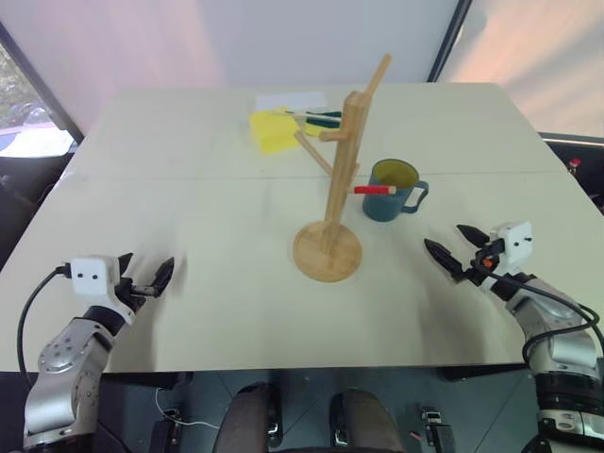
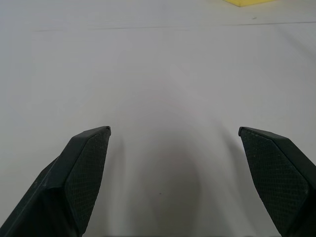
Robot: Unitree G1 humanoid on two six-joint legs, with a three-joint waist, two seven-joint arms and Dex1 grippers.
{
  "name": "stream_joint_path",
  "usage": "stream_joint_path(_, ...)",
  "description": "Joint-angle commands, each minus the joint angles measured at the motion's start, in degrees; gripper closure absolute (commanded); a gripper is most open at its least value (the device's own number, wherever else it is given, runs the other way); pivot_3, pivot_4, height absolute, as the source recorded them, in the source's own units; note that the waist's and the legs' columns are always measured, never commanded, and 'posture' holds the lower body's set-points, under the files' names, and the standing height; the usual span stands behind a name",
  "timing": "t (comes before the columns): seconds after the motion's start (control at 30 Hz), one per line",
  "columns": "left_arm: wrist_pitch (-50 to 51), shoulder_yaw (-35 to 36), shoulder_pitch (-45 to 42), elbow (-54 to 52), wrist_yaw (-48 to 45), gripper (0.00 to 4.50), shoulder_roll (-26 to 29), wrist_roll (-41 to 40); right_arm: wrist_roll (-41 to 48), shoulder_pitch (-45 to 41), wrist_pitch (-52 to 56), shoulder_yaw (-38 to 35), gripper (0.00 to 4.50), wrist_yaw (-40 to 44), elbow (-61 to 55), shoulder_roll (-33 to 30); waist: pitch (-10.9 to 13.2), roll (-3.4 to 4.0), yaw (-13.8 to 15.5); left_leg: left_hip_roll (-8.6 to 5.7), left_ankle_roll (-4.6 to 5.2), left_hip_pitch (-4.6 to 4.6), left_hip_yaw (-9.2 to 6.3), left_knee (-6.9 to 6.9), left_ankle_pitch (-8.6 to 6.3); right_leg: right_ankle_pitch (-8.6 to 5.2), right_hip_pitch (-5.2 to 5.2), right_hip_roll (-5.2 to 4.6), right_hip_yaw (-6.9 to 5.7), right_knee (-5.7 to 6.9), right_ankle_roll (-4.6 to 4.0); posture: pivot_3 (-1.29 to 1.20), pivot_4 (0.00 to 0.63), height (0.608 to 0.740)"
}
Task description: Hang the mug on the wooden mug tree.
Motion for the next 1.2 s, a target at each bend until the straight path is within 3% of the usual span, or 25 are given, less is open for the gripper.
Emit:
stream_joint_path(0.03,-1.13,0.93,-0.36,-1.66,-0.11,0.05,0.48,0.24,0.55,-0.02,-0.74,-0.88,0.02,0.0,-2.11,-0.27,0.0,0.0,0.0,0.0,0.0,0.0,0.0,0.0,0.0,0.0,0.0,0.0,0.0,0.0,0.0,0.0,0.15,0.73)
stream_joint_path(0.53,-1.05,-2.75,0.54,-6.38,-3.61,0.05,0.27,-0.31,-1.34,-0.98,-0.73,-0.19,0.02,-3.04,-1.87,0.1,0.01,0.0,-0.02,0.0,0.0,-0.01,0.0,0.0,0.0,0.0,-0.01,0.0,0.0,-0.01,0.0,0.0,0.15,0.73)
stream_joint_path(0.73,-0.02,-8.33,1.54,-13.55,-8.56,0.05,0.68,-1.83,-1.26,-1.45,-1.12,-0.14,0.02,-4.74,-2.67,0.91,0.05,0.07,0.0,0.0,-0.01,-0.02,0.0,-0.01,0.0,0.0,-0.01,0.0,0.0,-0.02,-0.01,0.0,0.15,0.73)
stream_joint_path(1.0,4.43,-19.59,-0.2,-22.28,-18.18,0.05,5.77,-3.94,-2.35,-2.57,-1.05,0.99,0.02,-9.3,-5.38,4.26,0.17,0.25,-0.05,0.0,-0.01,-0.04,0.01,-0.01,0.01,0.0,-0.01,0.01,0.0,-0.02,-0.01,0.0,0.15,0.73)
stream_joint_path(1.2,5.58,-24.24,-3.07,-25.17,-19.34,0.05,5.93,-4.12,-4.87,-4.58,-2.73,2.29,0.02,-13.71,-4.34,7.68,0.26,0.41,-0.06,0.0,-0.03,-0.03,0.01,-0.02,0.03,0.0,-0.01,0.05,0.0,-0.01,-0.01,0.0,0.15,0.73)
